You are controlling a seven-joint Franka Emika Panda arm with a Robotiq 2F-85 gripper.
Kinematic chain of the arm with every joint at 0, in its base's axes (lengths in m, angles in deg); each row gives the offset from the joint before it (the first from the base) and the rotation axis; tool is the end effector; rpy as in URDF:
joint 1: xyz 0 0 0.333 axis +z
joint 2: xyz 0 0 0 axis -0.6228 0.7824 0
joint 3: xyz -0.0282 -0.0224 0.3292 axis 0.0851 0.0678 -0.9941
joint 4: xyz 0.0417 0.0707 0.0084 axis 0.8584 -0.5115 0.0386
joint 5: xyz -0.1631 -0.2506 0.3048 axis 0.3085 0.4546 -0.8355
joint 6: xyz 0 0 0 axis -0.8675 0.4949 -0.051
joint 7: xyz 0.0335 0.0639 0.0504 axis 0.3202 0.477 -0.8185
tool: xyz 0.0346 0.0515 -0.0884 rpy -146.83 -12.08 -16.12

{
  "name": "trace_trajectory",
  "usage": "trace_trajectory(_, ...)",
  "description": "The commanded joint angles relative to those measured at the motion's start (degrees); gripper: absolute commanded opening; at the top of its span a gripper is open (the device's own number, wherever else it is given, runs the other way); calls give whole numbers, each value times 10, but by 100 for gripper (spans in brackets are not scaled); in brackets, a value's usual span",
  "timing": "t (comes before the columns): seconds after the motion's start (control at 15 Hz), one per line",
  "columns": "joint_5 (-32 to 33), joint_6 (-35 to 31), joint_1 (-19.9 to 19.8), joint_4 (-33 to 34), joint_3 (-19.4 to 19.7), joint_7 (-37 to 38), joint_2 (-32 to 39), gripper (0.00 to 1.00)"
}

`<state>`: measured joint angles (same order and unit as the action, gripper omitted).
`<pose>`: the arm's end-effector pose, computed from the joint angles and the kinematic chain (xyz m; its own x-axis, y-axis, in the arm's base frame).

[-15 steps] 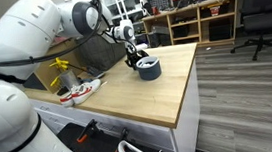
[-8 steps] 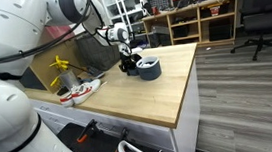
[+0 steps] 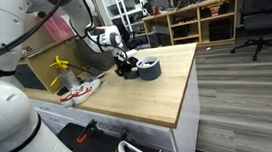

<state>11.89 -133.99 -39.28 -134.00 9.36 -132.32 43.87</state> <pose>0.6427 0.1158 0.1412 0.2468 0.9674 -0.0573 0.9609 -0.2520 -0.1148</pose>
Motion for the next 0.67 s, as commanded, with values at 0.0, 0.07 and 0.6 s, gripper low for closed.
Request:
trace_trajectory(0.0, 13, -24, -1, -124, -2, -28, -80, 2)
trace_trajectory(0.07, 11, -19, -1, -141, -4, -36, -92, 2)
trace_trajectory(0.6, -7, -46, 3, -170, -6, -48, -138, 64)
